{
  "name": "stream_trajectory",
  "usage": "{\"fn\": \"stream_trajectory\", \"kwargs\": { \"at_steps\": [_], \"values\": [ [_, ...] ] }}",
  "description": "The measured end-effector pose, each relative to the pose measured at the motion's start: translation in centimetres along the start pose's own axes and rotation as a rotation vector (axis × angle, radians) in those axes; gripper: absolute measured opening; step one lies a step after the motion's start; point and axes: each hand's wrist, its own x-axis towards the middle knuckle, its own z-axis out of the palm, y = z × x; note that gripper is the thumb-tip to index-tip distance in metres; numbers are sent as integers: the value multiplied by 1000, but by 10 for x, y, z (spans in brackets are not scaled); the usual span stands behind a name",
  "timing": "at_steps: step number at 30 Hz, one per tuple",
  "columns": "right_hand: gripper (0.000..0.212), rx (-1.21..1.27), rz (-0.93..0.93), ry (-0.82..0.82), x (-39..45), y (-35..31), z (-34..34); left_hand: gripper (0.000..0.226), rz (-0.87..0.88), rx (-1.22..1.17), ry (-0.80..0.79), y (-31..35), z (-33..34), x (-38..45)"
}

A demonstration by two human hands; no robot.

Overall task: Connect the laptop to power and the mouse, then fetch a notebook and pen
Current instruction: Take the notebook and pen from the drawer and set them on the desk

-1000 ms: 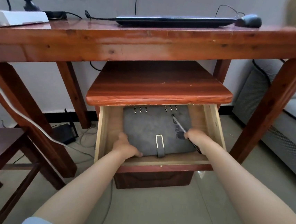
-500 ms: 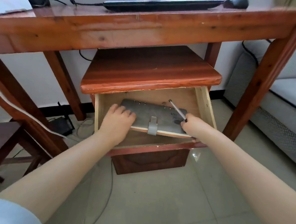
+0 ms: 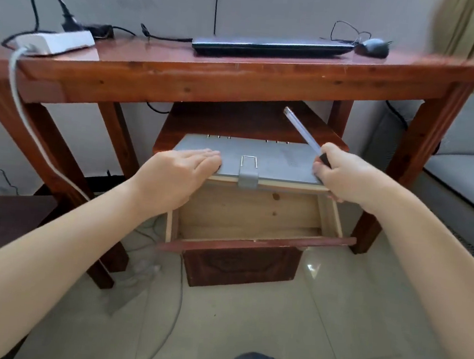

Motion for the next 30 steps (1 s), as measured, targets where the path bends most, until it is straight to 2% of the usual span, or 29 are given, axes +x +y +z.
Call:
{"fn": "stream_trajectory", "kwargs": {
  "at_steps": [2,4,7,10,11,12,13,15,16,18,19,21,24,27,30],
  "values": [
    [20,49,-13,71,13,-6,-2,27,-17,88,14,-9,-3,8],
    [29,153,8,124,32,-8,2,37,-26,137,-30,-20,3,22],
    [20,142,3,198,53,-2,20,24,-105,159,-117,-31,25,35],
    [16,57,-75,305,50,10,44,43,-331,59,-260,-32,52,45],
    [14,62,-118,295,44,14,52,46,-395,73,-365,-30,60,48],
    [12,56,-157,249,37,19,61,49,-459,59,-486,-27,64,53],
    [19,45,-177,172,29,24,70,52,-484,55,-546,-26,67,58],
    [40,8,-166,-37,11,37,88,55,-499,54,-603,-26,71,65],
    [43,-60,-163,-139,3,44,98,56,-488,54,-616,-27,71,67],
    [38,-217,-201,-261,-7,60,116,57,-471,48,-654,-32,72,68],
    [32,-238,-216,-263,-9,67,123,58,-466,45,-666,-33,71,67],
    [24,-195,-275,-149,-8,79,137,58,-438,44,-671,-35,68,67],
    [12,-284,-447,50,-7,91,158,51,-385,93,-660,-35,64,67],
    [28,-346,-560,234,-4,96,166,39,-372,94,-589,-43,57,68],
    [32,-315,-611,368,1,93,159,37,-393,69,-513,-55,47,75]
  ]
}}
